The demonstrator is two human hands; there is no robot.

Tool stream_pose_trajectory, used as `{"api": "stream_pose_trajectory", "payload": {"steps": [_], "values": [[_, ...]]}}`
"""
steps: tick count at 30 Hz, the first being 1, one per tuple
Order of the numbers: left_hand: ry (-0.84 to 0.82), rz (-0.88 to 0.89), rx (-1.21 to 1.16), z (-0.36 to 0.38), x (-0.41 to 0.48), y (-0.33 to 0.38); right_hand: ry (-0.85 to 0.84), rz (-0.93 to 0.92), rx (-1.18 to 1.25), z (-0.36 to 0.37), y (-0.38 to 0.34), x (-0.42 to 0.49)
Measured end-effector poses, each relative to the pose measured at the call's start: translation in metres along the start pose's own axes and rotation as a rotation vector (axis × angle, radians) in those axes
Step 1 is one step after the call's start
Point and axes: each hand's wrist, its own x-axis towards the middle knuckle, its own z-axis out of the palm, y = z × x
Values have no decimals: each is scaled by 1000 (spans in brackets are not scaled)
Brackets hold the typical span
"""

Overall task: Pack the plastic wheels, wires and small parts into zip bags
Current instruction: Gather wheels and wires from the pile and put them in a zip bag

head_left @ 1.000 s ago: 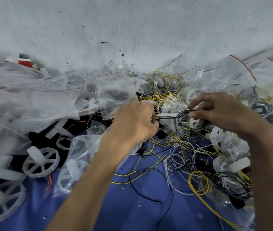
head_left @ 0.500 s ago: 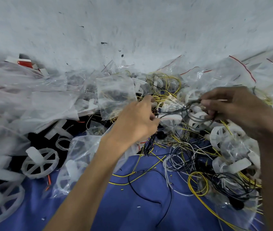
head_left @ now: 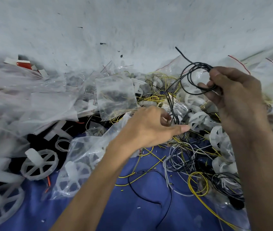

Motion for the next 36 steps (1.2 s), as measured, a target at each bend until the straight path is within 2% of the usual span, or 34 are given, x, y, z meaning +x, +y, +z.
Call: {"api": "stream_pose_trajectory", "payload": {"steps": [2,5,7,12,17,20,21,23,24,26,28,29,32,36], "values": [[42,-7,21,6,0,3,24,20,29,2,2,-1],[215,-6,250,17,0,4,15,48,45,5,5,-2],[270,22,289,19,0,2,-2,42,2,2,6,0],[372,7,288,-8,2,-12,-172,60,-372,-31,11,16],[551,-102,83,-49,0,-36,-299,205,-654,-67,16,28],[562,-113,-104,-56,-1,-38,-403,282,-794,-67,26,29],[564,-110,-133,-54,0,-36,-453,266,-965,-63,29,28],[562,-98,-221,-49,1,-31,-507,115,-1315,-53,33,25],[549,-88,-293,-45,2,-28,-529,50,-1350,-45,32,22],[494,-66,-405,-37,3,-21,-667,82,-1159,-30,28,13],[386,-39,-412,-29,4,-17,-841,175,-793,-13,28,1],[330,-15,-377,-25,4,-16,-868,187,-643,-6,32,-3],[300,114,-139,-18,5,-15,-745,120,-446,10,43,-7],[263,111,88,-25,3,-15,-551,81,-381,21,49,-7]]}}
